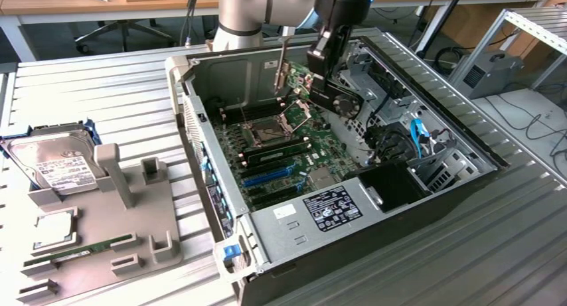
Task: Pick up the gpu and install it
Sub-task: 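Insert the gpu into the slot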
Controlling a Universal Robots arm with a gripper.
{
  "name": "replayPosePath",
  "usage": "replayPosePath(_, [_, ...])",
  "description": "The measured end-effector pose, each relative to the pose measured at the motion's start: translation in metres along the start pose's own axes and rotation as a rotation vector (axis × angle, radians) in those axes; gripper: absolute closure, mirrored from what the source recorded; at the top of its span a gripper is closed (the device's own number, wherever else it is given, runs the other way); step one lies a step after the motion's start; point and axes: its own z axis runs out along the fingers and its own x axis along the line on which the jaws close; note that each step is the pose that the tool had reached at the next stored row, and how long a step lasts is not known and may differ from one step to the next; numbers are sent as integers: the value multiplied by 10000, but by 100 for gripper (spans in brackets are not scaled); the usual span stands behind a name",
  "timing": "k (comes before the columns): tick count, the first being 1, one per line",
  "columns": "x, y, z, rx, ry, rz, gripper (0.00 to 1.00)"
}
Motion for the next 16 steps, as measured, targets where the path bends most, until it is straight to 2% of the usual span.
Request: replayPosePath(16, [0, 0, 0, -21, -26, -697, 74])
